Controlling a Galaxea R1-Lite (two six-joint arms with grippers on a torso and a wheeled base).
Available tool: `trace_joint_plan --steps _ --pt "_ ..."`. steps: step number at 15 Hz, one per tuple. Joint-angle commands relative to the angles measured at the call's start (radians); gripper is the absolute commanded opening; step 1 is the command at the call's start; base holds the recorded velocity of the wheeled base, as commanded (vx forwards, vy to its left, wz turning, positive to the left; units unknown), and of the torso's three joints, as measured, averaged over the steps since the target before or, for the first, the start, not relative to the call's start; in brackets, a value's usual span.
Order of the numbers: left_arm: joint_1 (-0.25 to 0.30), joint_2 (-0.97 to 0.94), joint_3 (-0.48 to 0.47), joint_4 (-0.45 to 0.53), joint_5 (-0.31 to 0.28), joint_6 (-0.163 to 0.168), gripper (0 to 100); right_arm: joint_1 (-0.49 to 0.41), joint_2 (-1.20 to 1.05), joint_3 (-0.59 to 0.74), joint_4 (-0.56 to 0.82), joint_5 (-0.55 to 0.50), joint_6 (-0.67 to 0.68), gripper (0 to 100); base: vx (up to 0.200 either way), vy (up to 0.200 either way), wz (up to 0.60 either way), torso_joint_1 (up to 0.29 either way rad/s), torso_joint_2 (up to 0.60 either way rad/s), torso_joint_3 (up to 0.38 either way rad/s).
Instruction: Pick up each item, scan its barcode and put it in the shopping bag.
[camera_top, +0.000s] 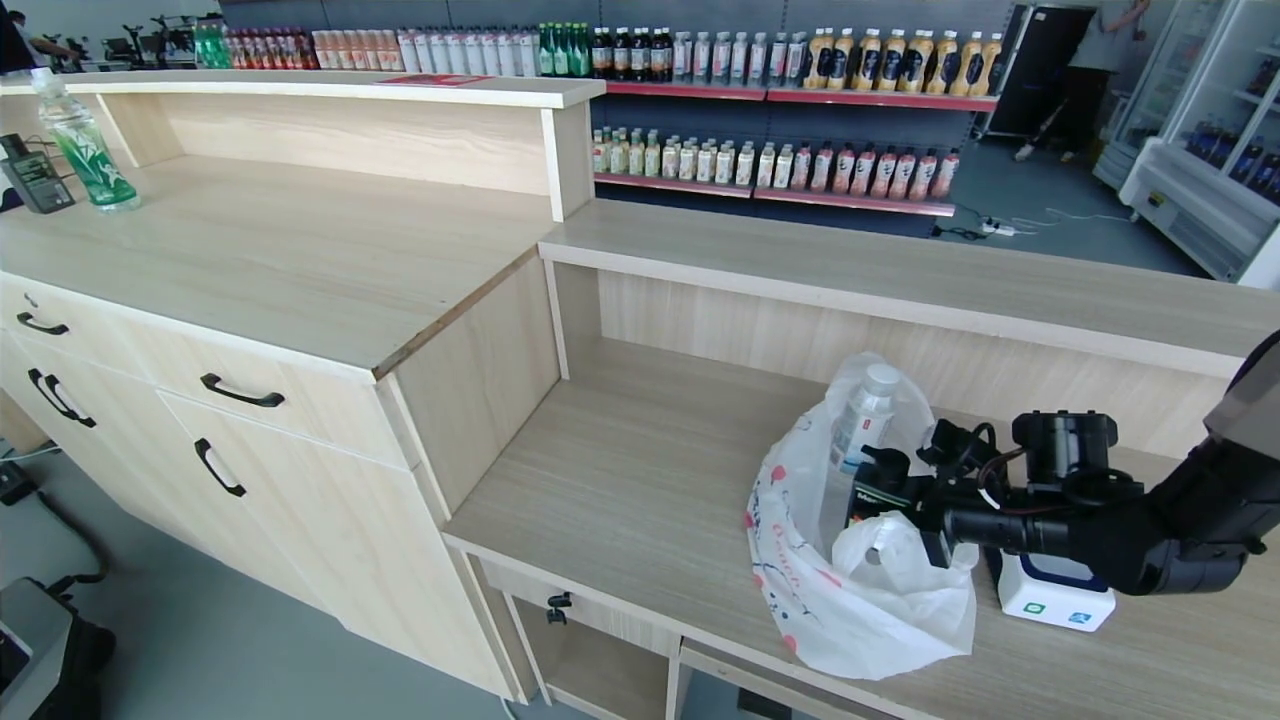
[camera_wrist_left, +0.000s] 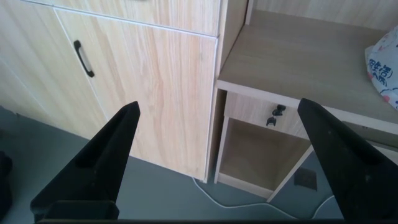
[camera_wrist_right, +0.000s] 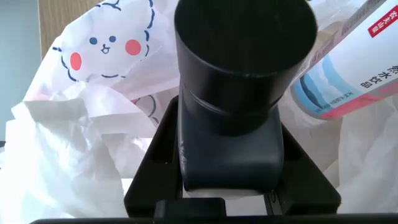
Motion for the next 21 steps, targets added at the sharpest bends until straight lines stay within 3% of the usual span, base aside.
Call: trace_joint_plan --steps 1,14,15,21 --pt "0.0 0.001 0.0 0.0 0.0 -0.001 100 0.001 0.032 -0.006 -0.002 0.001 -0.003 0 0.0 0.0 0.0 0.0 0.0 0.0" --pt "0.0 0.001 0.0 0.0 0.0 -0.001 100 -0.027 0.09 0.004 -0.056 0.002 -0.035 0 0.0 0.0 0.0 0.0 0.0 0.0" --pt "0.0 0.001 0.0 0.0 0.0 -0.001 100 -0.03 0.096 0.007 -0.056 0.002 -0.04 100 0.0 0.0 0.0 0.0 0.0 0.0" --pt "0.0 0.001 0.0 0.0 0.0 -0.001 100 -0.041 0.073 0.005 -0.046 0.034 -0.04 100 0.0 0.0 0.0 0.0 0.0 0.0"
